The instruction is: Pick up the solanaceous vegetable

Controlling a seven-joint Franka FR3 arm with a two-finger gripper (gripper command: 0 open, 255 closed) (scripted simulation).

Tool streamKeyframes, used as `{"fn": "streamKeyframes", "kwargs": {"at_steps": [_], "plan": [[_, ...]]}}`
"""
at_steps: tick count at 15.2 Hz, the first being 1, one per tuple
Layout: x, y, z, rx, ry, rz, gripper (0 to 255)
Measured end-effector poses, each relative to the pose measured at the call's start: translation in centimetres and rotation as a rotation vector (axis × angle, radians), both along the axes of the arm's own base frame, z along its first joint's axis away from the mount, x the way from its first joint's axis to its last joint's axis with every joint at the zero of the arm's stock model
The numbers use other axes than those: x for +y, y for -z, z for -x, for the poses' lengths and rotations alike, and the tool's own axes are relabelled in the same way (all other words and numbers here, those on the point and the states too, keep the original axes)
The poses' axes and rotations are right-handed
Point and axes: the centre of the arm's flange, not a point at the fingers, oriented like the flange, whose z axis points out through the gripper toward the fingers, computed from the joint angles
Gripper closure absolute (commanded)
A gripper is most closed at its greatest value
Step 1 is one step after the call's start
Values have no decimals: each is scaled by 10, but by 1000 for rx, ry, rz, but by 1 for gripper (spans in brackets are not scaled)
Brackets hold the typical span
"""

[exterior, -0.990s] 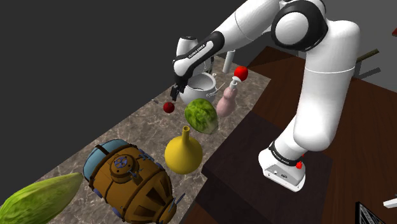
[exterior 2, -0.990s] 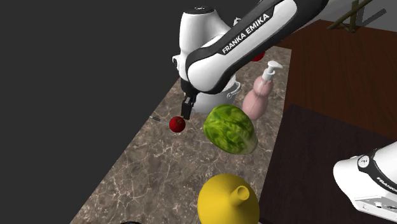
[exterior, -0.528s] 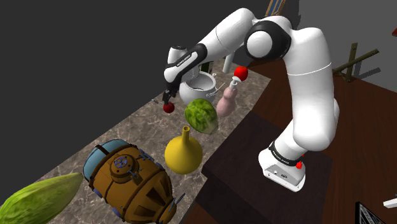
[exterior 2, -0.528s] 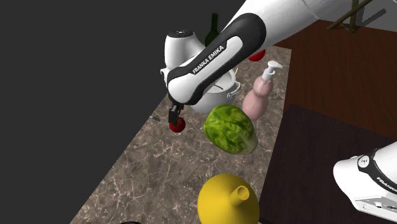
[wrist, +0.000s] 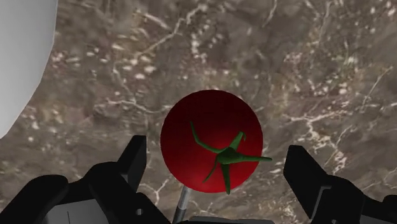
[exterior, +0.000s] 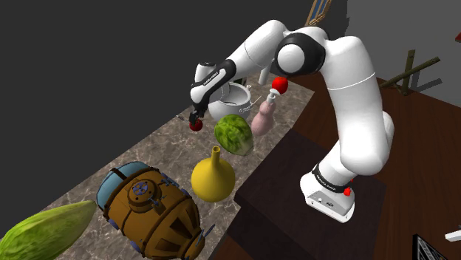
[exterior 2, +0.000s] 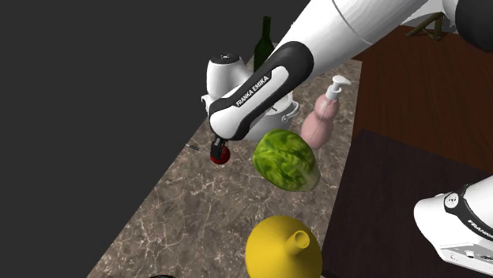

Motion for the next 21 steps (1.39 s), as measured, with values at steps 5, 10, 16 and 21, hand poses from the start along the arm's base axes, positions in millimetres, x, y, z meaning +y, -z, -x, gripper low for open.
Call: {"fn": "streamKeyframes", "kwargs": {"at_steps": [5,10,16,21], "plan": [[1,-2,-1,-9,0,0,255],[0,-2,-1,-9,1,0,255],[0,-25,0,-1,0,0,255],[0,-51,0,-1,0,0,255]]}}
